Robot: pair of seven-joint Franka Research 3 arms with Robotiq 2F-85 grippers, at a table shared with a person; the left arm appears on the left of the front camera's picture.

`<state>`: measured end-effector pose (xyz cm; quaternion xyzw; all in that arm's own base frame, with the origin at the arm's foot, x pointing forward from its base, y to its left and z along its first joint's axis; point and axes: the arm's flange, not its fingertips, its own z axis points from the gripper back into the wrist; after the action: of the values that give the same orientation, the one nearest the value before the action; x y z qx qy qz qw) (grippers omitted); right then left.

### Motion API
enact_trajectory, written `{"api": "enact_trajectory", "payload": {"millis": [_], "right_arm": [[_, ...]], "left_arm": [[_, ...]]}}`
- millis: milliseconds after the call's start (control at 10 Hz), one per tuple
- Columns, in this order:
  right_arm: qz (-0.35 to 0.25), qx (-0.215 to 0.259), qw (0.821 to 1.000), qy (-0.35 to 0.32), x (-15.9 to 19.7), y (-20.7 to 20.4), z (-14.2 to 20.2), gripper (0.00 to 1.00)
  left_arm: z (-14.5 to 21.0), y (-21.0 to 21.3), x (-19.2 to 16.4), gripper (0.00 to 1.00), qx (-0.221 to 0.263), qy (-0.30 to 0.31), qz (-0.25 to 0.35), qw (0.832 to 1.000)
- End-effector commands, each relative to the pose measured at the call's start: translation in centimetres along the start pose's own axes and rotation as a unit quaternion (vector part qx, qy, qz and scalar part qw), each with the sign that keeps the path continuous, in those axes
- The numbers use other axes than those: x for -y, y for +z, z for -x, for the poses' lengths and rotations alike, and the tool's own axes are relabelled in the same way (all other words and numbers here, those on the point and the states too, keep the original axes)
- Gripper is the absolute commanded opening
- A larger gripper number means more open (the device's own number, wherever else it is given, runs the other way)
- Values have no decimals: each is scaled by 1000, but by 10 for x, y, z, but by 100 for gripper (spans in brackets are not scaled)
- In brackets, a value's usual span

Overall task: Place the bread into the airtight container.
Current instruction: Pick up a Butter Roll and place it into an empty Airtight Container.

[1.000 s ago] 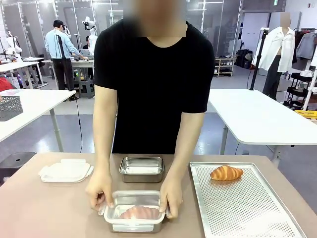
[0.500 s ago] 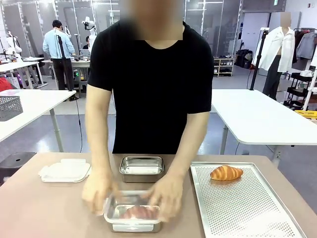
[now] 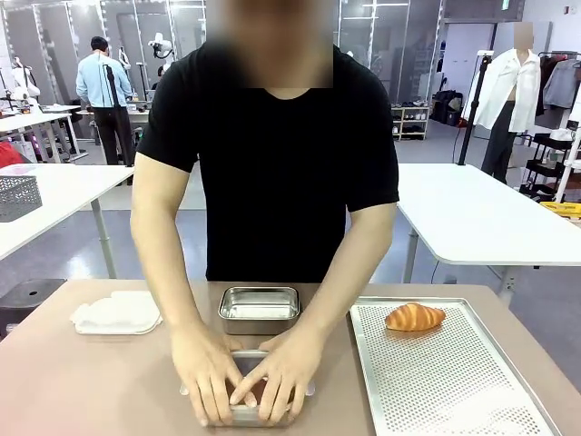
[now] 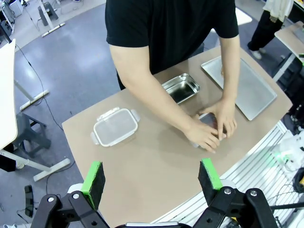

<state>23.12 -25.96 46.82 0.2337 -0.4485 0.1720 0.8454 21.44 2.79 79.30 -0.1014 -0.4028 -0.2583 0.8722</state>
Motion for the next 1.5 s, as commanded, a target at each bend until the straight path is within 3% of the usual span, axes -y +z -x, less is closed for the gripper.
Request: {"api": "enact_trajectory", "payload": {"millis": [0, 1300, 1400], "right_arm": [[-3, 7, 1000, 10, 2, 1, 1, 100], [-1, 0, 1000, 1, 0, 0, 1, 100], [2, -9, 1000, 30, -10, 1, -14, 100]], "left_arm": [[-1, 0, 0, 100, 0, 1, 0, 1000], [-1, 0, 0, 100, 0, 1, 0, 1000], [-1, 0, 0, 100, 0, 1, 0, 1000]]}}
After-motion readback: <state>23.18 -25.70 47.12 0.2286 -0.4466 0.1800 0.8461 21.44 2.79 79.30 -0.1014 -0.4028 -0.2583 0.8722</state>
